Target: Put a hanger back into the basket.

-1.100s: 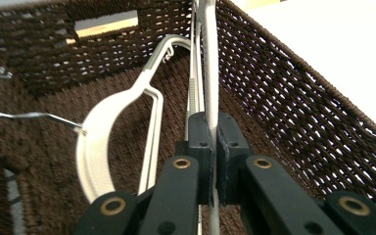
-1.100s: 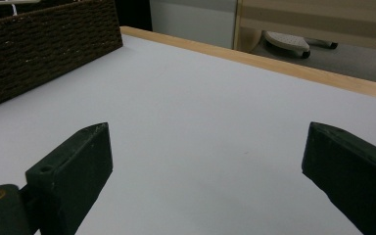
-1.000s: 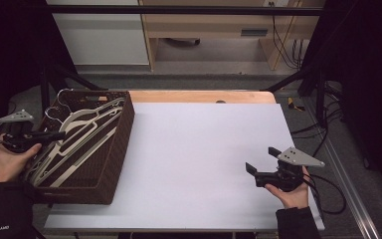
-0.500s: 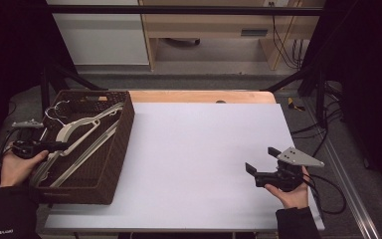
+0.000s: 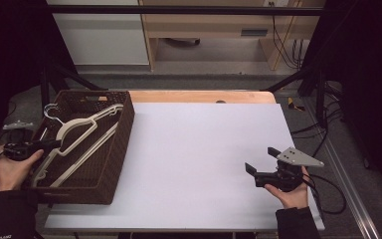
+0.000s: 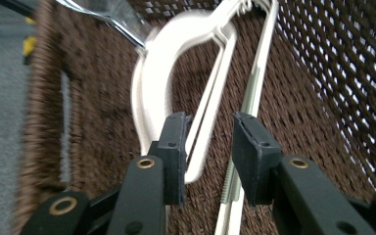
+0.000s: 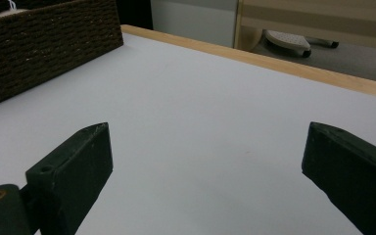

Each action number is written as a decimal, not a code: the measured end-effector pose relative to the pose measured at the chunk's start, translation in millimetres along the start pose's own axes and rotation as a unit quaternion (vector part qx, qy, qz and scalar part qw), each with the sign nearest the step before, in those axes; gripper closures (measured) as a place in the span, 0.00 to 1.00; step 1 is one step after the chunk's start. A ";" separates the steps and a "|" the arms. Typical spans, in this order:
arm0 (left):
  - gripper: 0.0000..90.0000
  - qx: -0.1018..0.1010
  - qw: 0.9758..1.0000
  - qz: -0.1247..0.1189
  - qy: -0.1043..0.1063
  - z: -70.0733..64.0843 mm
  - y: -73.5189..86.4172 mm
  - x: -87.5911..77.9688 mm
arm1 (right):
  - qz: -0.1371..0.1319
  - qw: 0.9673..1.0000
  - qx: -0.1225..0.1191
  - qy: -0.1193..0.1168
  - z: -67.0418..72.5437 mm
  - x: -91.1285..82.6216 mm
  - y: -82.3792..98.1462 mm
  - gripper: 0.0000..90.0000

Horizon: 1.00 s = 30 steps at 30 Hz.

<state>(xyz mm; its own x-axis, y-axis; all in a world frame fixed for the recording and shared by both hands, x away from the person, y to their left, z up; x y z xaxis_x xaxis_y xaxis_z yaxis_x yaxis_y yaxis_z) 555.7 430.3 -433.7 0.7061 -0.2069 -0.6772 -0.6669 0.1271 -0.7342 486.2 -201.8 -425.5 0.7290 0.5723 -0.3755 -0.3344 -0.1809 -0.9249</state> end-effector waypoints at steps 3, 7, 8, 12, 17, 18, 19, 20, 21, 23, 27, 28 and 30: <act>0.71 -0.004 1.000 -0.023 0.007 -3.7 -5.0 -10.0 | 0.000 1.000 -0.001 -0.002 0.4 0.0 0.1 0.06; 0.65 0.001 0.998 -0.058 0.026 -19.5 -12.6 -22.2 | -0.002 1.000 0.000 0.001 -0.4 -0.7 -0.6 0.06; 0.63 0.005 0.997 -0.066 0.033 -24.5 -14.3 -24.7 | -0.002 1.000 0.000 0.001 -0.5 -1.0 -0.7 0.06; 0.53 0.014 0.993 -0.100 0.065 -49.3 -20.5 -33.3 | -0.005 1.000 -0.001 0.001 -0.7 -1.5 -1.2 0.05; 0.42 0.037 0.985 -0.139 0.092 -84.0 -25.1 -42.3 | -0.007 1.000 -0.001 0.001 -0.6 -1.9 -1.7 0.05; 0.39 0.042 0.983 -0.147 0.097 -91.3 -26.0 -43.8 | -0.008 1.000 -0.001 0.001 -0.6 -1.9 -1.7 0.05; 0.37 0.046 0.982 -0.156 0.101 -98.2 -26.9 -45.1 | -0.009 1.000 -0.002 0.001 -0.5 -2.0 -1.8 0.05; 0.35 0.049 0.980 -0.162 0.105 -105.4 -27.3 -46.1 | -0.009 1.000 -0.002 0.001 -0.5 -2.0 -2.0 0.04; 0.32 0.052 0.978 -0.169 0.108 -111.9 -27.4 -47.2 | -0.010 1.000 -0.003 0.001 -0.5 -2.2 -2.2 0.04; 0.26 0.055 0.975 -0.181 0.118 -125.3 -26.7 -48.7 | -0.011 1.000 -0.003 0.001 -0.6 -2.7 -2.2 0.04; 0.14 0.063 0.971 -0.188 0.132 -151.5 -21.1 -47.6 | -0.015 1.000 -0.004 -0.002 -1.2 -4.5 -3.1 0.04; 0.12 0.065 0.971 -0.186 0.138 -158.7 -18.8 -46.8 | -0.016 1.000 -0.005 -0.003 -1.4 -5.0 -3.2 0.04; 0.10 0.080 0.969 -0.180 0.147 -171.6 -13.7 -45.7 | -0.019 1.000 -0.005 -0.003 -1.2 -5.7 -3.6 0.04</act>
<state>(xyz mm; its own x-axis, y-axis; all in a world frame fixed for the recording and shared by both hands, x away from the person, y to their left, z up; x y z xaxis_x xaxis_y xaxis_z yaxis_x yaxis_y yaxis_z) 491.8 271.6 -384.4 0.7723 -0.5302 -0.3499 -0.3276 0.1396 -0.9345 483.9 -205.4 -420.1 0.7368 0.5842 -0.3405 -0.3016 -0.1668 -0.9387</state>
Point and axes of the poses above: each handheld gripper's, and its own axes: x roughly forward along the jaws, y roughly out of its underside, z roughly to its left, the point moved 9 cm from there along x, roughly forward along the jaws, and after that the axes turned 4 degrees about -y, right-handed, at the moved point
